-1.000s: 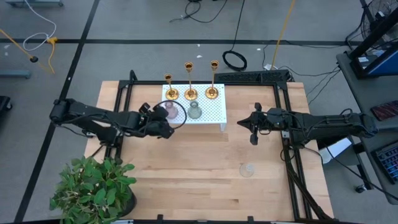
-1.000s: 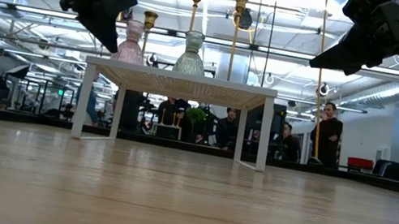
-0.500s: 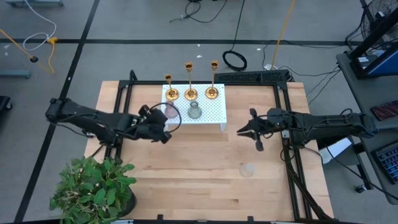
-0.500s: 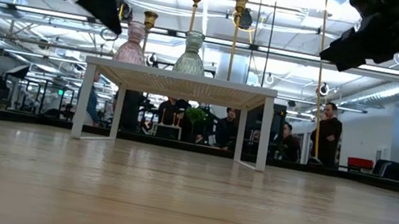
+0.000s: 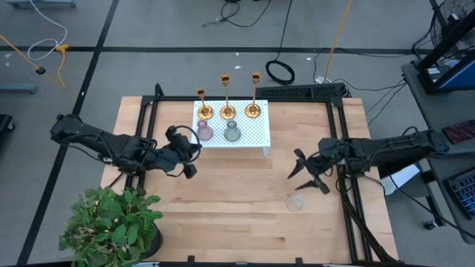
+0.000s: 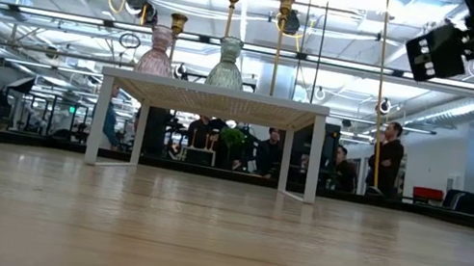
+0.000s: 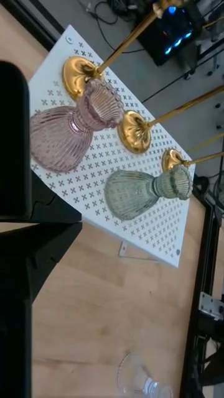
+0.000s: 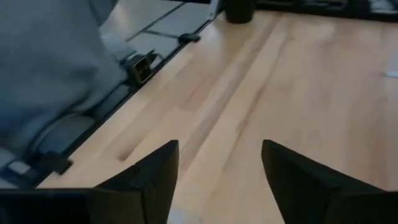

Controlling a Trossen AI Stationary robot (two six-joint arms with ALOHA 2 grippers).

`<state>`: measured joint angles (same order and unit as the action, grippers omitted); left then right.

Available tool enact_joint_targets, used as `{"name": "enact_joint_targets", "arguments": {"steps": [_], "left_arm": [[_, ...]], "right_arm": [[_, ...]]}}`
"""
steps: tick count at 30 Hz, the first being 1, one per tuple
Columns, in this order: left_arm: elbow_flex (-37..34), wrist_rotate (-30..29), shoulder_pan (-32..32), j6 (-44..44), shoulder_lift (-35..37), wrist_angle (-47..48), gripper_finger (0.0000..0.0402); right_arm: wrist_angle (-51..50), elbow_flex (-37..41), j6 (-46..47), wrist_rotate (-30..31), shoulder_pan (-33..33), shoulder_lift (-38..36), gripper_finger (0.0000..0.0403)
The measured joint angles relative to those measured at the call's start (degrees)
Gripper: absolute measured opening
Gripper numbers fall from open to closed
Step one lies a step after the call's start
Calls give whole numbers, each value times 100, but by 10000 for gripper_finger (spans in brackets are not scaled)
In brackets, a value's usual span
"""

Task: Pick & Place candle stick holders
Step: Put the transparent glass candle holder on the shelf aligned with the other glass candle holders

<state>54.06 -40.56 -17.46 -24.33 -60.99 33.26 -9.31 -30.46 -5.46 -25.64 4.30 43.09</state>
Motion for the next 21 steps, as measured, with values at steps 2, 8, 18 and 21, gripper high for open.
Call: {"name": "enact_joint_targets", "arguments": {"steps": [2,8,18,21], "left_arm": [[0,-2,1,-4,-3,-4,10],[0,-3,1,-12,-15,-23,25],[0,-4,1,-28,-15,-51,12],[0,-4,1,-120,-15,-51,24]], "right_arm": [[306,246,87,0,146,-36,230],[2017,1278,757,4,543,-175,231],[4788,2574,936,76,1449,-130,235],[4631,2632,868,548,1652,-108,235]]}}
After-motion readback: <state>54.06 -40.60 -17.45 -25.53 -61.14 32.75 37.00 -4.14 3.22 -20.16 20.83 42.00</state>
